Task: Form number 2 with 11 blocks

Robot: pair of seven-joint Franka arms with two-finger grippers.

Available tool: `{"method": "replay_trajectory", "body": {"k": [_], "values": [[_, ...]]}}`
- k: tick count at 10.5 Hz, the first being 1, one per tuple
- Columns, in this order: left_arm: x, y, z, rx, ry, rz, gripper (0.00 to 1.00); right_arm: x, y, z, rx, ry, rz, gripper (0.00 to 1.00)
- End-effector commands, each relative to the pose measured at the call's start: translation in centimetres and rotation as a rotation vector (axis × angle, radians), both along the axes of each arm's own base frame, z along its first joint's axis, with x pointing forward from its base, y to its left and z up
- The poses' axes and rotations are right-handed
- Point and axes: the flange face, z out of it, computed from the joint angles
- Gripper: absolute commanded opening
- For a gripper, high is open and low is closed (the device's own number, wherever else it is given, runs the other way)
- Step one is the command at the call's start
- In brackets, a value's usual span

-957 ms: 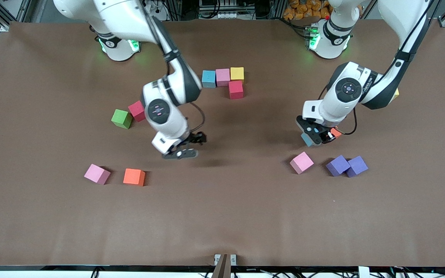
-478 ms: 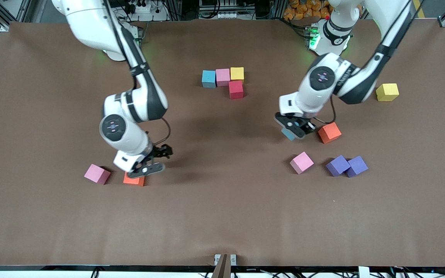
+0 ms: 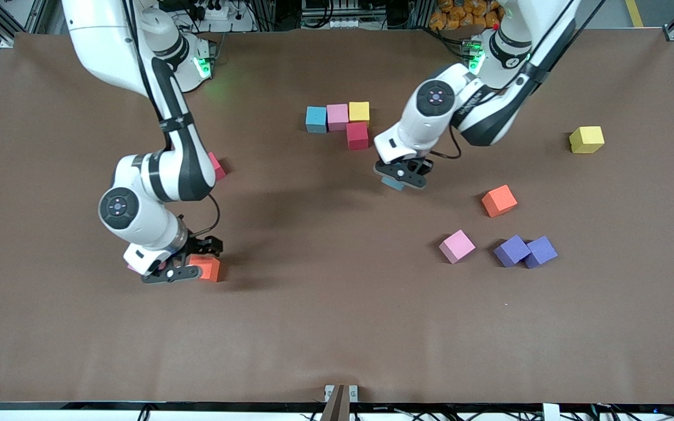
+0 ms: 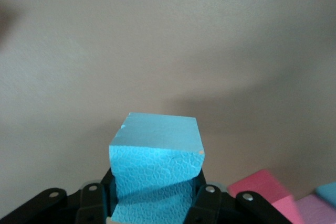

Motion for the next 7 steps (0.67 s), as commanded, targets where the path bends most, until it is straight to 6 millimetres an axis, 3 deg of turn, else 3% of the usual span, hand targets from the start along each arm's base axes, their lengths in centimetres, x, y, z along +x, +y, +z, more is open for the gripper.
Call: {"method": "replay_trajectory", "body": {"k": [1,5,7], "values": [[-1.2,-2.2,-0.5,0.005,0.067,0.197,0.24,1.2,0.1,-1.2,-0.011,-0.037,-0.01,1.0],[-3.3,-4.5,-2.0,0.006,0.206,0.446,0.24,1.2,-0.8,-3.4,0.106,-0.021,-0.132,1.0],[-3.5,-5.3,-2.7,0.001,0.23,0.462,0.25,0.8,-1.2,-4.4,0.093,-0.022,-0.13,1.0]]}}
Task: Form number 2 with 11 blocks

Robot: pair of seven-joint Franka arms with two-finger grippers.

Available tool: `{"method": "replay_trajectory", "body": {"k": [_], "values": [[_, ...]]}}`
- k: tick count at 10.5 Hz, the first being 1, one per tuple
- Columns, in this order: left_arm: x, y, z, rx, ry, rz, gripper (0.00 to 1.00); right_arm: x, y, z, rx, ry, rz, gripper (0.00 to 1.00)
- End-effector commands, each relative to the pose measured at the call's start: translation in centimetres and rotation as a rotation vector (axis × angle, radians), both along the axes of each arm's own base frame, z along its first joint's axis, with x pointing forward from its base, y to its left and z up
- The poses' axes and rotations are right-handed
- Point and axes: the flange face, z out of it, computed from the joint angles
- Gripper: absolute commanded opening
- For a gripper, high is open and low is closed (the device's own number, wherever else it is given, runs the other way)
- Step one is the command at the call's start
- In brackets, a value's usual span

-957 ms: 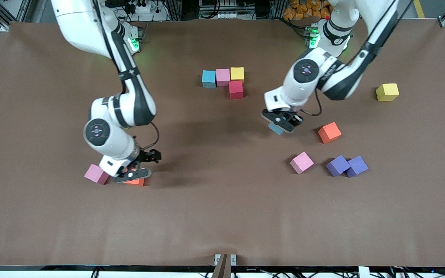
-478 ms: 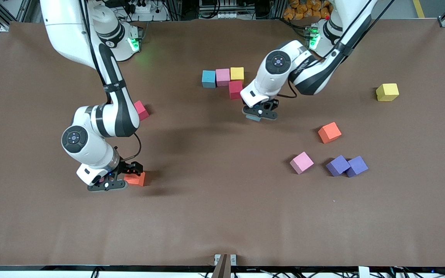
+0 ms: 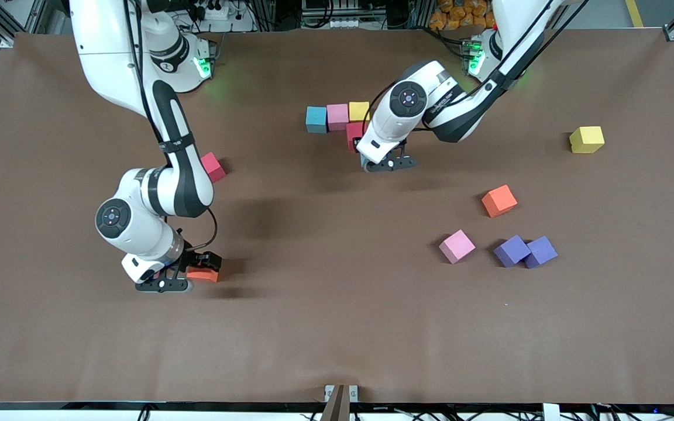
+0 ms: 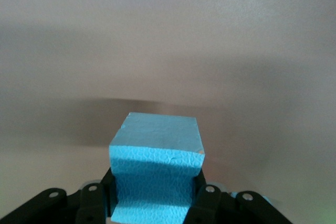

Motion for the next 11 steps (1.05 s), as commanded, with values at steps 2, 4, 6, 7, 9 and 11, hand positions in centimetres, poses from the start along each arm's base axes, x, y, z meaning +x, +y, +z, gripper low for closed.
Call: {"method": "replay_trajectory", "body": {"k": [2,4,6,7,9,11], "values": [[-0.7,-2.4,-0.6,-0.016,0.036,-0.001,0.25,-0.7,-1.4,-2.1,-0.013,-0.04,-0.016,1.0],[-0.4,-2.4,-1.1,-0.011,0.027,-0.012,0.25,-0.9,-1.2,-2.8,-0.006,-0.032,-0.039,1.0],[-0.3,-2.2,-1.9,0.0,0.022,-0.027,0.25,-1.1,-1.1,-3.5,0.017,-0.024,-0.07,1.0],[0.0,-2.1,-2.0,0.001,0.022,-0.023,0.25,-1.0,-1.2,-3.5,0.018,-0.035,-0.074,1.0],[0.3,-2.4,-2.1,-0.008,0.028,-0.017,0.25,-1.0,-0.9,-3.5,0.018,-0.034,-0.07,1.0],[-0.4,-3.3,-2.2,-0.003,0.035,-0.006,0.24,-1.1,-1.0,-3.6,0.017,-0.033,-0.066,0.72]]}}
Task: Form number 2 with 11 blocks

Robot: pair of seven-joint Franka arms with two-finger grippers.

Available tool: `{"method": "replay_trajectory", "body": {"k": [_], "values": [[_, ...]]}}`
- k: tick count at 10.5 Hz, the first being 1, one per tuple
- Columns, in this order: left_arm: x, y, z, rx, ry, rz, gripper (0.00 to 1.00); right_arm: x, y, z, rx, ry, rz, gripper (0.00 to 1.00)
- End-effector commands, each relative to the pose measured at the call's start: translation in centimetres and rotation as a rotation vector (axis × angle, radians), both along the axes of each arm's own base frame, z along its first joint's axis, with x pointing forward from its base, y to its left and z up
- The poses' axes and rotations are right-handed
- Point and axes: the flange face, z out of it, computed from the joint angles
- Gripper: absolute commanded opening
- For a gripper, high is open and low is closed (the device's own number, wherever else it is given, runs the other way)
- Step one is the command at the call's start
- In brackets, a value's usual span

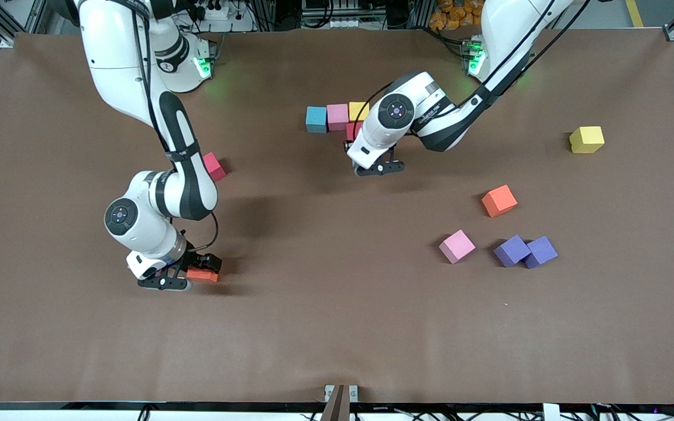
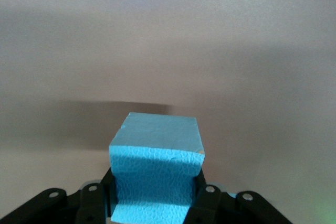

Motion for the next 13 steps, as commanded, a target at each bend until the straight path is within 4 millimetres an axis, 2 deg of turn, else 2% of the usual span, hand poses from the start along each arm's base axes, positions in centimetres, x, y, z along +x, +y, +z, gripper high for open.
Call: {"method": "replay_trajectory", "body": {"k": [1,2,3,4,6,10,13], "values": [[-0.6,-1.4,-0.7,0.029,-0.019,0.015,0.24,-0.1,0.1,-0.2,0.012,-0.008,0.0,0.56],[-0.9,-1.6,-1.1,0.054,-0.05,0.022,0.24,-0.1,0.2,-0.2,0.012,-0.006,0.003,0.43],[-0.9,-1.7,-1.1,0.076,-0.081,0.026,0.24,-0.1,0.6,-0.1,0.015,-0.001,0.008,0.4],[-1.0,-1.7,-1.1,0.09,-0.096,0.037,0.24,0.0,0.8,0.2,0.019,-0.003,0.005,0.39],[-1.2,-1.8,-1.1,0.096,-0.104,0.049,0.24,-0.3,2.5,0.8,0.03,-0.003,0.014,0.39],[-2.7,-2.3,-1.6,0.1,-0.123,0.036,0.24,-1.8,7.2,1.9,0.057,0.035,0.016,0.39],[-3.3,-2.2,-2.2,0.119,-0.149,0.01,0.24,-3.9,12.1,3.2,0.074,0.071,0.095,0.4]]}}
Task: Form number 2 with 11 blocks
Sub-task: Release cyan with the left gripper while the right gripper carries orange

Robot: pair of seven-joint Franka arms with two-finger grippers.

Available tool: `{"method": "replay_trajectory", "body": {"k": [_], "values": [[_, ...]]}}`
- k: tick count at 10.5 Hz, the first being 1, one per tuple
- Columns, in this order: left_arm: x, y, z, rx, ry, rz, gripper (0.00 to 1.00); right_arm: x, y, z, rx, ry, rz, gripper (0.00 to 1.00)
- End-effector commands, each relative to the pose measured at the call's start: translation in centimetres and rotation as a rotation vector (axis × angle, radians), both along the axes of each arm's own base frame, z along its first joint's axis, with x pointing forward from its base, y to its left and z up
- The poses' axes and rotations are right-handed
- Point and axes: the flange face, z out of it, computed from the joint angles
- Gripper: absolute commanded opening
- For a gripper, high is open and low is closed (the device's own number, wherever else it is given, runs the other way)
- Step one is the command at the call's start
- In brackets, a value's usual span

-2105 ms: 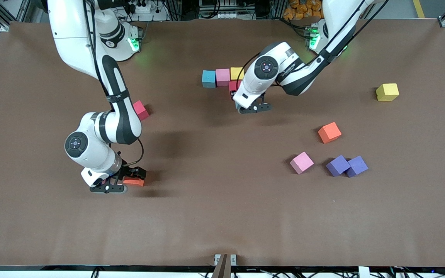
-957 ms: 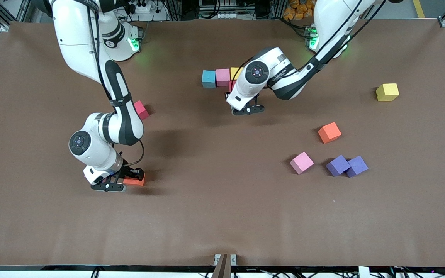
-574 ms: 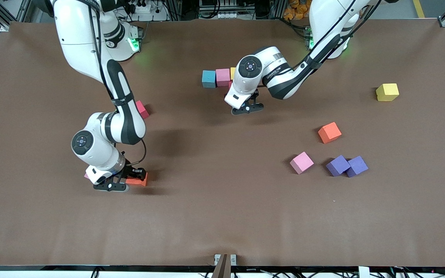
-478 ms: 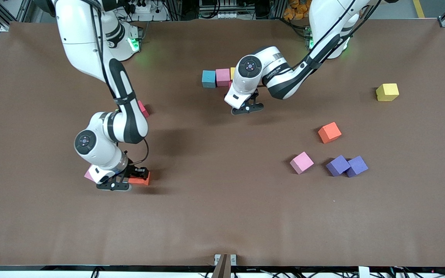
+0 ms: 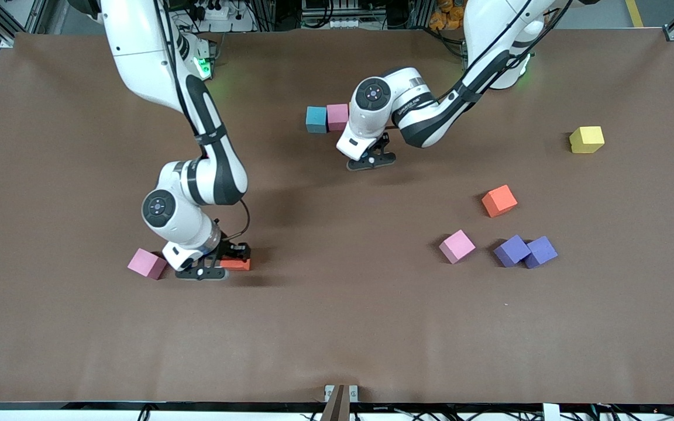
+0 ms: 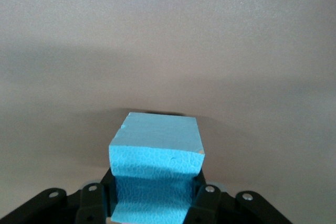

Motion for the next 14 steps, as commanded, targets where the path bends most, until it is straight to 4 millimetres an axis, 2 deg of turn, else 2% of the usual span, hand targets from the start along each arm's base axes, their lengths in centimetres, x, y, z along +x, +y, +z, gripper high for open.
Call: {"method": "replay_trajectory", "body": {"k": [1,3,4,7,10,14], "values": [[-0.4,-0.1,-0.5,0.005,-0.02,-0.002,0.25,-2.0,3.5,1.8,0.036,0.025,0.037,0.4],[-0.7,0.1,-0.9,0.005,-0.028,-0.019,0.25,-3.6,6.6,2.5,0.046,0.039,0.087,0.38],[-0.9,0.1,-1.0,0.0,-0.032,-0.023,0.25,-4.2,7.5,3.0,0.052,0.049,0.066,0.38],[-1.0,0.1,-1.1,-0.001,-0.03,-0.024,0.25,-7.2,11.6,3.5,0.05,0.086,0.151,0.38],[-1.1,0.0,-1.1,-0.003,-0.03,-0.031,0.25,-8.5,10.9,4.5,0.058,0.112,0.146,0.38],[-1.6,-0.2,-1.5,-0.001,-0.023,-0.038,0.25,-10.0,12.3,4.2,0.047,0.119,0.195,0.38]]}}
